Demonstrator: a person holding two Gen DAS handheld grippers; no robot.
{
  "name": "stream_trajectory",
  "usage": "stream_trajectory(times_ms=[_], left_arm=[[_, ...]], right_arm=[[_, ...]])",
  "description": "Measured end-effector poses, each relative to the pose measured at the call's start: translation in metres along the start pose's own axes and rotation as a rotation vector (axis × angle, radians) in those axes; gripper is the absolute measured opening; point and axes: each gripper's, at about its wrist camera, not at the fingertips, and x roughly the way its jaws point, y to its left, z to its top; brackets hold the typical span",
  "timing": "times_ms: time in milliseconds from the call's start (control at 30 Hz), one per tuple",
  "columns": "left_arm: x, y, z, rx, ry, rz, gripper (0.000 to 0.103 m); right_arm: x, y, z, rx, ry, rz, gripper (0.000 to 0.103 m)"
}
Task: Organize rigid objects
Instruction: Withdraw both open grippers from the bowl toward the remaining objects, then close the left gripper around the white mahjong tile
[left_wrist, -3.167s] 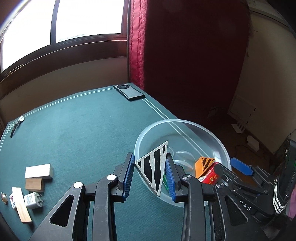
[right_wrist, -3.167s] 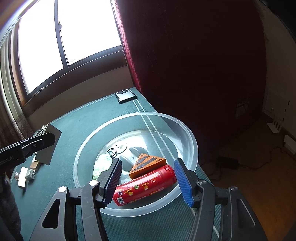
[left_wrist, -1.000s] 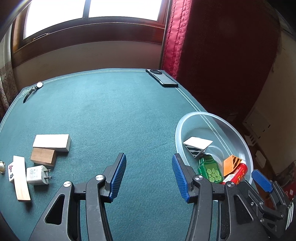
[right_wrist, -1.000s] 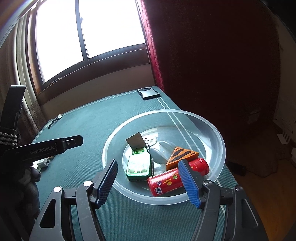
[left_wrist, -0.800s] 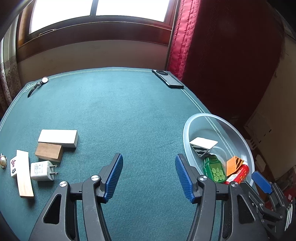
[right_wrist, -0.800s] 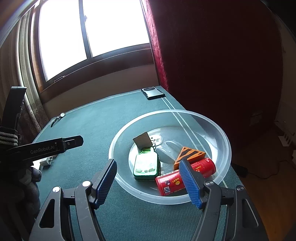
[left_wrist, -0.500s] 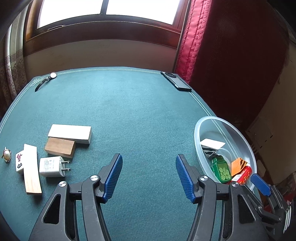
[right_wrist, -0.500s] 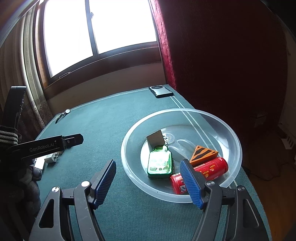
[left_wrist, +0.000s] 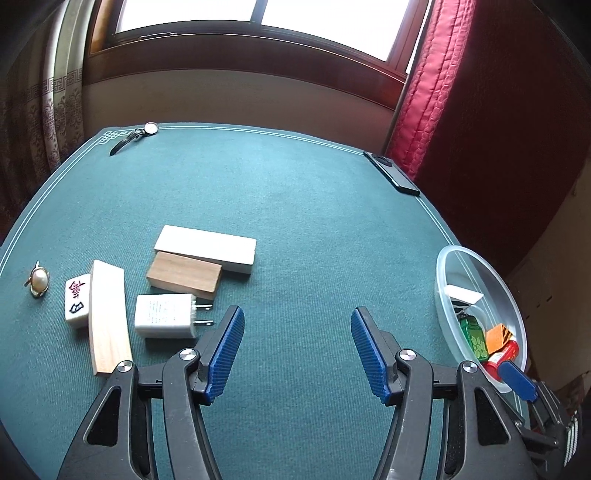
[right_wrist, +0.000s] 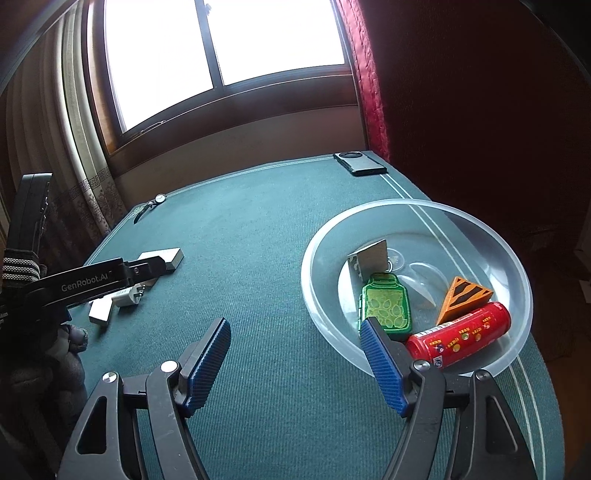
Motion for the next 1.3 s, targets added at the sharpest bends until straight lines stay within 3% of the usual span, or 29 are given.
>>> stream_trajectory(times_ms=[633, 1300], left_arm=[[-0.021, 0.099, -0.018, -0.176, -0.017, 0.147, 0.063], [-0.013, 0.148, -0.008, -0.208, -0.04, 0.245, 0.063]], right_arm=[[0.014, 0.037, -0.011, -0.077, 0.077, 0.059, 0.077], [0.024, 0.056, -0.015, -0.114, 0.121, 0.072, 0.077]])
